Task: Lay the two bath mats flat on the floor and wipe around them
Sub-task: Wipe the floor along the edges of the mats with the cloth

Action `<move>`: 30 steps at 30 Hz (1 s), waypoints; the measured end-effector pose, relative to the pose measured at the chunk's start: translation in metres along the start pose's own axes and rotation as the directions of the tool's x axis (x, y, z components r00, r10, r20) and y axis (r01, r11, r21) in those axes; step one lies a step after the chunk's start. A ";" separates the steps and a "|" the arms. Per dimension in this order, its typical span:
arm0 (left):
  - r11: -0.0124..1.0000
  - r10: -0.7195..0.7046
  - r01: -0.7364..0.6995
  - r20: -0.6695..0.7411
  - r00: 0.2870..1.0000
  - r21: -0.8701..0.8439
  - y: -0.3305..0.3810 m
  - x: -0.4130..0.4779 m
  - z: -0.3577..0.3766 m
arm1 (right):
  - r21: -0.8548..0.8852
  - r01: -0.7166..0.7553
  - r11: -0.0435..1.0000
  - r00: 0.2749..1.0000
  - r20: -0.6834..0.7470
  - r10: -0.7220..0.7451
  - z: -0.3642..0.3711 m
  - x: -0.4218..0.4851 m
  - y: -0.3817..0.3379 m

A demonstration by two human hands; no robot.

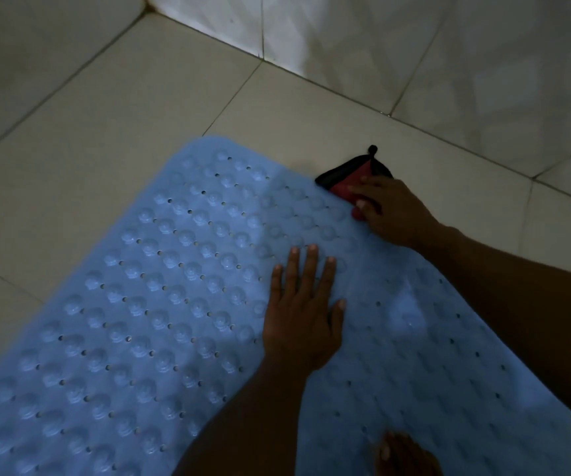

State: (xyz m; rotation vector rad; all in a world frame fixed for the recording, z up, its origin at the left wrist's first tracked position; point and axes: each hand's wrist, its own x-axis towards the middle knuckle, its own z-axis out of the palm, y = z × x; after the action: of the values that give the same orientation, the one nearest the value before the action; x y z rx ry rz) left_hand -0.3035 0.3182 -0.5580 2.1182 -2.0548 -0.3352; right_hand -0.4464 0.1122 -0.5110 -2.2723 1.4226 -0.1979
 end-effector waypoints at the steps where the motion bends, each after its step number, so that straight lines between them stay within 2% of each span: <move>1: 1.000 0.000 0.000 0.002 1.000 0.001 0.000 0.000 0.000 | 0.001 -0.020 1.000 0.999 -0.049 0.020 0.005 -0.007 0.005; 3: 1.000 0.001 -0.001 -0.010 1.000 0.001 -0.001 0.001 0.001 | -0.019 -0.103 0.994 0.985 -0.144 0.100 0.010 -0.017 0.007; 10: 1.000 -0.002 0.003 -0.033 0.999 0.011 -0.001 0.000 0.001 | -0.179 -0.309 0.934 0.945 -0.166 0.281 0.015 -0.027 -0.016; 16: 1.000 -0.013 0.014 -0.054 0.998 0.004 -0.002 0.000 0.002 | -0.233 -0.240 0.943 0.967 -0.140 0.211 0.009 -0.024 -0.003; 21: 0.999 -0.018 0.019 -0.057 0.998 0.029 -0.001 0.000 0.002 | -0.131 -0.270 0.954 0.957 -0.149 0.250 -0.002 -0.018 0.016; 26: 0.998 -0.004 0.008 -0.069 0.998 0.060 -0.002 -0.001 0.002 | -0.051 -0.222 0.974 0.974 -0.050 0.220 -0.019 -0.027 0.048; 30: 0.995 0.008 -0.002 -0.066 0.998 0.096 -0.002 0.000 0.004 | -0.054 -0.256 0.965 0.967 -0.011 0.256 -0.036 -0.049 0.091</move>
State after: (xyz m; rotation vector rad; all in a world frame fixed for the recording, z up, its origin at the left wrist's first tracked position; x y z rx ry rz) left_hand -0.3022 0.3185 -0.5620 2.1465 -2.0780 -0.1669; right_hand -0.5558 0.1114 -0.5133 -2.1027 1.7251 -0.0821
